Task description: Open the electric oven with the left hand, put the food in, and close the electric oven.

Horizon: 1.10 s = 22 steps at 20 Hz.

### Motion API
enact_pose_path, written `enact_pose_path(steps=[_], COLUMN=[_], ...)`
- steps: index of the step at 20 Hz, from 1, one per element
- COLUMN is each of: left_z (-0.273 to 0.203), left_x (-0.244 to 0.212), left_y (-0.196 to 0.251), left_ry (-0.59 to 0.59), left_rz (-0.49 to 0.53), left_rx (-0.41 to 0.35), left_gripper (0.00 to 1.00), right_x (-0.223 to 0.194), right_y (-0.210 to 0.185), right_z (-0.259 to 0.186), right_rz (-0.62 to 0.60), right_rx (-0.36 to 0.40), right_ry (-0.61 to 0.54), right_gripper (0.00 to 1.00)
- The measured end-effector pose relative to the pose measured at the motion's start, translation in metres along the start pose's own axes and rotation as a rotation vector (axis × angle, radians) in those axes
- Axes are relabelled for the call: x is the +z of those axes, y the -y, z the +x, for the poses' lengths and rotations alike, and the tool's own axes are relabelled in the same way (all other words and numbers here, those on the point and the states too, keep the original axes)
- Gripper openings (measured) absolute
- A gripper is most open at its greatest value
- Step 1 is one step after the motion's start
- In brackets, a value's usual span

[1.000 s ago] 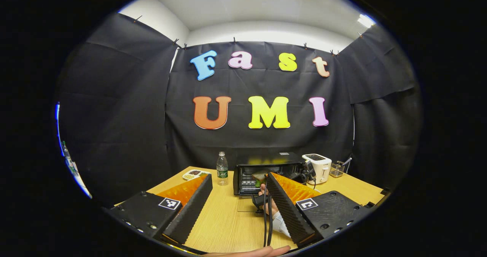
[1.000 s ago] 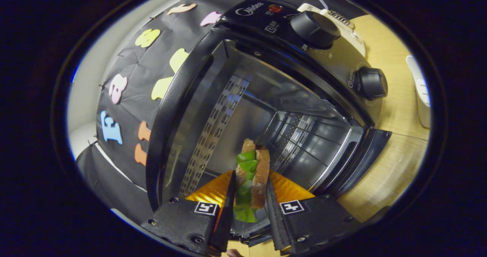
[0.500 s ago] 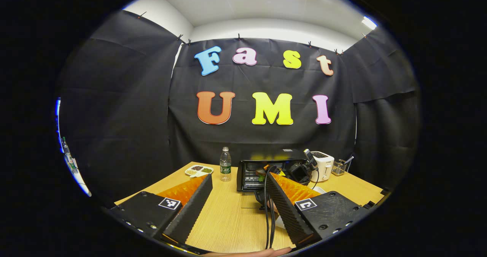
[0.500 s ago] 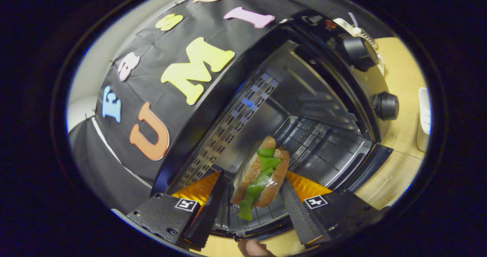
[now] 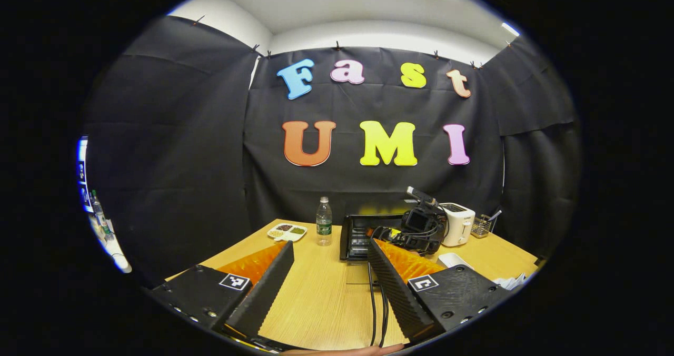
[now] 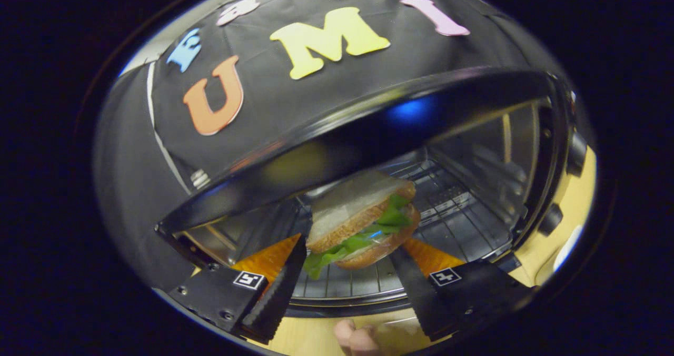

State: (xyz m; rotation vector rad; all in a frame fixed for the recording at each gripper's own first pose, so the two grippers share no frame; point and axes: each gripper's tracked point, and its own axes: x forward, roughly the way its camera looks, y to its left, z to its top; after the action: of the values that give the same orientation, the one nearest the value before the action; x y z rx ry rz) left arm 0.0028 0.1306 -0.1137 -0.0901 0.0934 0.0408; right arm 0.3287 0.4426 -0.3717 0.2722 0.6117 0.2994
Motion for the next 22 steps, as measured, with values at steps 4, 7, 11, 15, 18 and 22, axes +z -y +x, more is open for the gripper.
enact_pose_path(steps=[4, 7, 11, 15, 18, 22], left_z=[0.002, 0.002, 0.004, 0.007, 0.013, 0.022], left_x=[-0.007, -0.009, -0.014, -0.022, -0.027, -0.026], left_y=[-0.001, -0.003, -0.01, -0.006, 0.002, 0.0], left_ry=[-0.01, -0.022, -0.024, -0.069, -0.102, -0.106], left_rz=[-0.003, -0.007, 0.007, -0.025, -0.083, -0.056], left_rx=[-0.002, 0.009, 0.039, 0.037, 0.002, 0.008], left_gripper=[0.93, 0.93, 0.93, 0.93, 0.94, 0.94], right_x=[-0.007, -0.014, -0.019, -0.017, 0.002, 0.041], right_y=[0.005, 0.008, 0.012, -0.003, -0.002, 0.002], right_z=[-0.003, -0.008, -0.02, -0.052, -0.085, -0.145], right_rz=[-0.212, -0.26, -0.302, -0.257, -0.249, -0.233], right_rx=[-0.029, -0.058, -0.07, 0.003, 0.03, 0.079], right_ry=[-0.045, -0.12, -0.222, -0.276, -0.225, -0.088], right_gripper=[1.0, 1.0, 1.0, 1.0, 1.0, 1.0])
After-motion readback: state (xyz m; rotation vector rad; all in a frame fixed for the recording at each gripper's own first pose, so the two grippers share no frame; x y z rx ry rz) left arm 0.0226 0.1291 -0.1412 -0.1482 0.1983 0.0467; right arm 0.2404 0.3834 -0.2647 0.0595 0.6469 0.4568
